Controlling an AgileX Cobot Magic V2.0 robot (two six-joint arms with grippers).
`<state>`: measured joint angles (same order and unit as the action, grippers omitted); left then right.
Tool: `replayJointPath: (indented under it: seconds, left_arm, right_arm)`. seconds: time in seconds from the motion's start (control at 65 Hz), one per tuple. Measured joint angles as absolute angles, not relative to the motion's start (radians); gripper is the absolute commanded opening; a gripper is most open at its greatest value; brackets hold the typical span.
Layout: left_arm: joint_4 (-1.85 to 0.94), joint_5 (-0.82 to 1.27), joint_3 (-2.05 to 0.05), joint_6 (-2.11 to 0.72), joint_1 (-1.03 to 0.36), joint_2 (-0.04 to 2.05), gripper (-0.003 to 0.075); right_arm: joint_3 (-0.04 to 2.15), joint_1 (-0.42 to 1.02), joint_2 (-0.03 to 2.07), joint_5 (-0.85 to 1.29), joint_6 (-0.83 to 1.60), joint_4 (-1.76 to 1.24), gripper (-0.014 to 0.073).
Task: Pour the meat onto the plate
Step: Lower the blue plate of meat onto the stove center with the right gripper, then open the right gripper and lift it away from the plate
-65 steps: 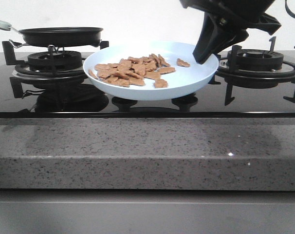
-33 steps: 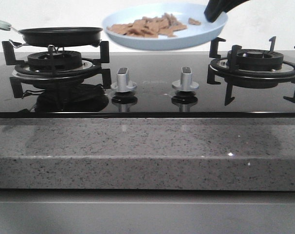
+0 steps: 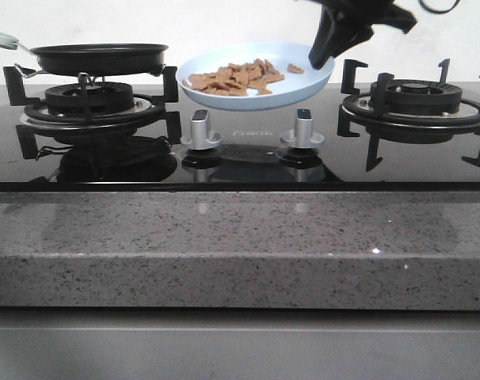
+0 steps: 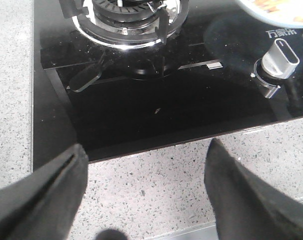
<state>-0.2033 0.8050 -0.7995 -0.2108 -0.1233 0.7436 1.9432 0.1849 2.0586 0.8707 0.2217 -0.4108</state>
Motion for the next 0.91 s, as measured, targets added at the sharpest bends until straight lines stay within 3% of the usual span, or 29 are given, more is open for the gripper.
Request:
replayJointPath:
  seconds: [0.123,0.215,0.415,0.477,0.907]
  left_arm:
    - [-0.203,0.805,-0.800,-0.211,-0.123,0.744,0.0480]
    - [-0.203,0.805,-0.800,-0.210,-0.123,0.744,0.0480]
    - [-0.203,0.805,-0.800,-0.209,-0.123,0.744,0.0480]
    - [-0.203,0.805,-0.800,-0.209,-0.123,0.744,0.0480]
    - [-0.203,0.805,-0.800,-0.209,-0.123,0.744,0.0480]
  right_arm:
    - [1.981,0.183,2.114,0.879,0.222,-0.409,-0.0113]
    - [1.991,0.181,2.136,0.879,0.222,-0.407,-0.0051]
    - [1.991,0.179,2.147,0.881,0.220,-0.396,0.0305]
    - [1.993,0.179,2.147,0.881,0.220,-0.382,0.0365]
    - [1.964,0.179,1.962,0.979,0.220,-0.339,0.0381]
